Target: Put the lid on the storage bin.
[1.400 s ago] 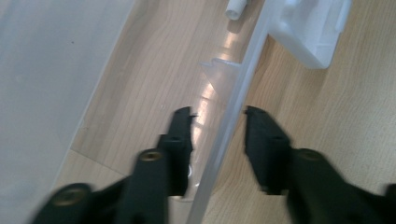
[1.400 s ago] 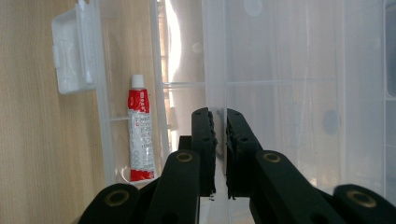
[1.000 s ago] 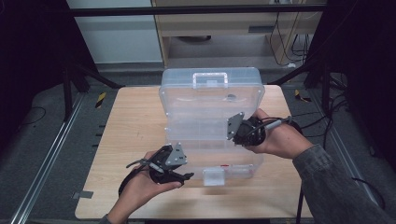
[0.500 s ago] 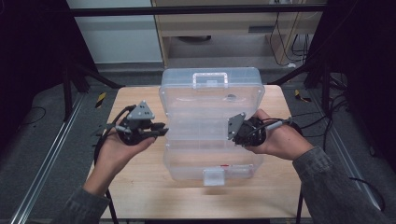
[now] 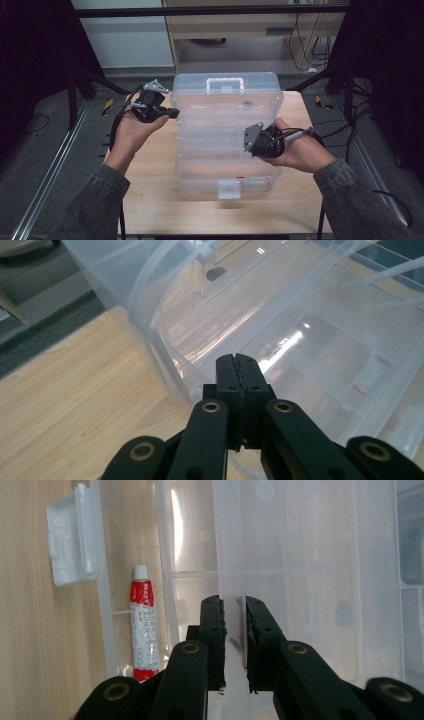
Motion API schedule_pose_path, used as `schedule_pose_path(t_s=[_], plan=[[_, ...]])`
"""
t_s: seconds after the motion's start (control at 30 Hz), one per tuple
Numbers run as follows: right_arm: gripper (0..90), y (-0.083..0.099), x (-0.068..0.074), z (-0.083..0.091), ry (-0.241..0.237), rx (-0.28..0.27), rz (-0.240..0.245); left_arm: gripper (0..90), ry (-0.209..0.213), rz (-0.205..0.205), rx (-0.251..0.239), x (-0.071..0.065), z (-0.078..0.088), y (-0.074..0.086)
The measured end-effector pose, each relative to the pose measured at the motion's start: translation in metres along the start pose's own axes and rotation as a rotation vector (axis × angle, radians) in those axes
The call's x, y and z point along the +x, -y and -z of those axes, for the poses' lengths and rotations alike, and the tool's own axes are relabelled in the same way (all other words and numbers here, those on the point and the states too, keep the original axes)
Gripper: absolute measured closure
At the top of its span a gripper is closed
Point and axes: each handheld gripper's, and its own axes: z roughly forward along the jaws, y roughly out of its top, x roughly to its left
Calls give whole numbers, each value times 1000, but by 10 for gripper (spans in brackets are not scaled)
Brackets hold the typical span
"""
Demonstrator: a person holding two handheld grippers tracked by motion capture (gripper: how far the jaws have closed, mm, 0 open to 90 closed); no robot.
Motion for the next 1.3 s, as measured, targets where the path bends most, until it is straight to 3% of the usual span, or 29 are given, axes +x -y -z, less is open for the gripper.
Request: schedule_pose_path(t_s=[0.17,0.43,0.7,0.87,0.93,1.3], plan=[[786,1,2,0,4,-2,3,897,3,22,-1,5,-4,1],[787,1,5,0,6,1,6,897,16,-2,-6,-2,-7,-3],[821,5,11,-1,2,-11,10,896,14,14,-2,-1,-8,-1],[820,7,14,-3,-6,-18,11,896,24,26,-10,-3,-8,3],[818,7,15,-2,0,-13,14,896,19,10,-4,-4,-7,5],[806,9,18,-2,1,-23,4,893,47,42,-27,-9,6,20]])
